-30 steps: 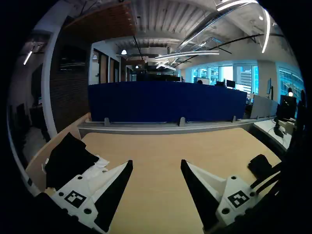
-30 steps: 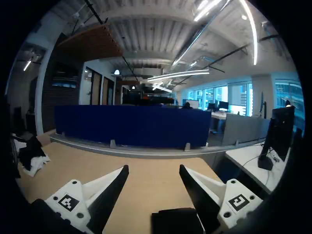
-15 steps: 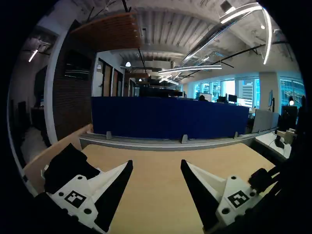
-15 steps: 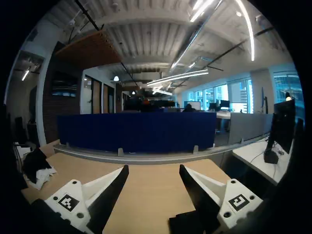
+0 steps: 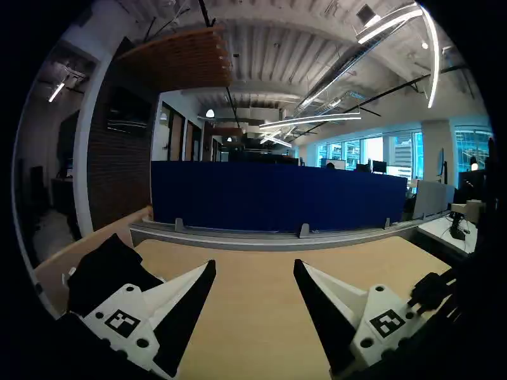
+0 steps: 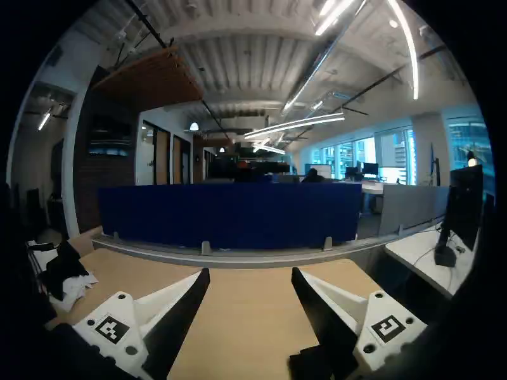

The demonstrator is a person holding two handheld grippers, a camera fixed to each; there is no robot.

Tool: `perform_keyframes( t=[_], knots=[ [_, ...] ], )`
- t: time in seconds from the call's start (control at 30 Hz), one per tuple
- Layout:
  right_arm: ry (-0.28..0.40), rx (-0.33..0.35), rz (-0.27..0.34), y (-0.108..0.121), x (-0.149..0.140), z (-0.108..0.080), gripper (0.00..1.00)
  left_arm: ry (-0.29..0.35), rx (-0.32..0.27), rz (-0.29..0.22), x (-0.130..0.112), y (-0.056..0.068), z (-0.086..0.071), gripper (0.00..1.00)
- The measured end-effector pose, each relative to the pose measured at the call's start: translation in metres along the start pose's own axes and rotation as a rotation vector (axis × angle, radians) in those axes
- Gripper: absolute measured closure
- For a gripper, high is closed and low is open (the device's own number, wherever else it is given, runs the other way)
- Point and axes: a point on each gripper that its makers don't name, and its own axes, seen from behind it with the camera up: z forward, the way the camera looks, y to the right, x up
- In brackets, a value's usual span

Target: Fold towel

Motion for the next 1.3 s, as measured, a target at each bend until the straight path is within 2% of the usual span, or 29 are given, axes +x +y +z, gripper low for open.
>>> perform_keyframes(
  t=[0.27,0.47,0.77,0.97,1.3],
  knots=[
    [0.009,0.021,-0.035,-0.016,-0.001,0.000,0.00,0.057,0.013,0.027,-0.008,-0.004,0.008,0.09],
    [0.007,0.019,-0.059,-0.020,-0.009,0.004,0.00,0.078,0.024,0.059,-0.032,-0.008,0.012,0.09],
    [0.012,0.026,-0.072,-0.033,-0.025,0.012,0.00,0.091,0.020,0.034,-0.074,-0.015,0.014,0.09],
    [0.004,0.028,-0.088,-0.041,-0.044,0.022,0.00,0.105,0.033,0.046,-0.100,-0.028,0.014,0.09],
    [-0.002,0.047,-0.125,-0.053,-0.070,0.030,0.00,0.104,0.047,0.060,-0.139,-0.032,0.015,0.09]
  ],
)
